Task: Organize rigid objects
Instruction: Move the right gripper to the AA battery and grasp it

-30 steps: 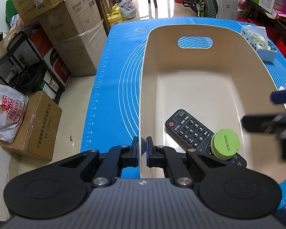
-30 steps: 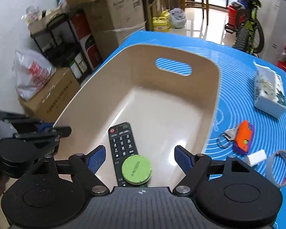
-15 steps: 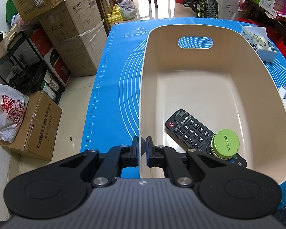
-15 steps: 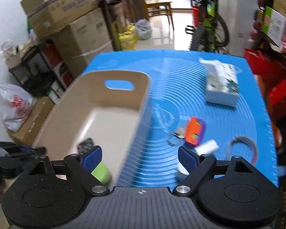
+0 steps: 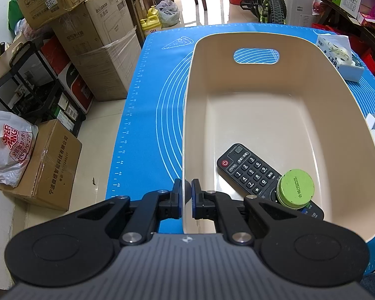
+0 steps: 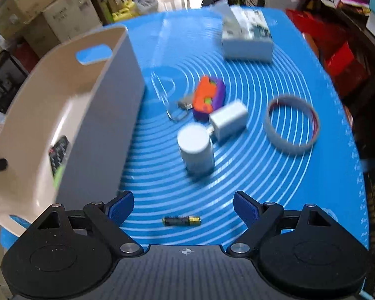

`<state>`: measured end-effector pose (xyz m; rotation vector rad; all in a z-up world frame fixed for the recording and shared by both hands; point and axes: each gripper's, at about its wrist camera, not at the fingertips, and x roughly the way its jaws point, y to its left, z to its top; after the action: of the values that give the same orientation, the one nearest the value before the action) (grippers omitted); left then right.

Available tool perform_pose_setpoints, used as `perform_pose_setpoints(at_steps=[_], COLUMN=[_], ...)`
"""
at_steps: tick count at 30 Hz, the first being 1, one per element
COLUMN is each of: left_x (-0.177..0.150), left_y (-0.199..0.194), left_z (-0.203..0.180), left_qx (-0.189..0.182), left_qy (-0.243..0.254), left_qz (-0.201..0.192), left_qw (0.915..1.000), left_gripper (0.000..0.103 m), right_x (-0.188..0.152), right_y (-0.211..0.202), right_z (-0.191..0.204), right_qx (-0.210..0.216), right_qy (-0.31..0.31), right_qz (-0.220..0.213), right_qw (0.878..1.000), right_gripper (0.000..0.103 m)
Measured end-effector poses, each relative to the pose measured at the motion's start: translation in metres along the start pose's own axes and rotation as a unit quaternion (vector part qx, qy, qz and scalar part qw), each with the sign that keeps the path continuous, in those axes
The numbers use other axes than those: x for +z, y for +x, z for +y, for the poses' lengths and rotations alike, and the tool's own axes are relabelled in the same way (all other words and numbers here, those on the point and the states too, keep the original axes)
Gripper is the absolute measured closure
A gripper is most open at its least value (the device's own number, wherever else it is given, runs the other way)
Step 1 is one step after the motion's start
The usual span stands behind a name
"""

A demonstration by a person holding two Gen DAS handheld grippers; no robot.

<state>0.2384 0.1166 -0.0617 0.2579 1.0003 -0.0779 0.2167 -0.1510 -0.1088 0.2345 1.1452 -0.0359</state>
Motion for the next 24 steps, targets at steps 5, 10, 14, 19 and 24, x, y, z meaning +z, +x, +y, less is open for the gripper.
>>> perform_pose_setpoints(at_steps=[5,10,14,19,24], left_x=[0.000,0.000,0.001,0.002,0.002], left_y=[0.000,-0.001,-0.001,-0.001,-0.001], left_z=[0.000,-0.001,-0.001,0.000,0.001], left_qx=[0.000,0.000,-0.001,-0.002,-0.001], left_qy=[0.001,0.005,0.003,0.002,0.002], left_qz=[0.000,-0.002,0.000,-0.001,-0.001], left_qw=[1.0000,1.0000,1.0000,1.0000,1.0000], left_gripper=[0.095,0.095,0.095,0.095,0.095], right_x=[-0.016,-0.024,-0.029,-0.035,-0.037], right_y=[0.020,0.034,0.040,0.042,0.037], right_z=[0.008,0.013,0.011,0.014,0.014], right_qx=[-0.020,-0.026,-0.026,-0.035,-0.054], right_qy=[-0.017,-0.020,-0.012,-0.024,-0.026], right_qz=[0.012,0.025,0.007,-0.006,-0.015], right_qw=[1.000,0.999,1.000,0.999,0.998], right_gripper=[0.015,0.017,0.017,0.022,0.036])
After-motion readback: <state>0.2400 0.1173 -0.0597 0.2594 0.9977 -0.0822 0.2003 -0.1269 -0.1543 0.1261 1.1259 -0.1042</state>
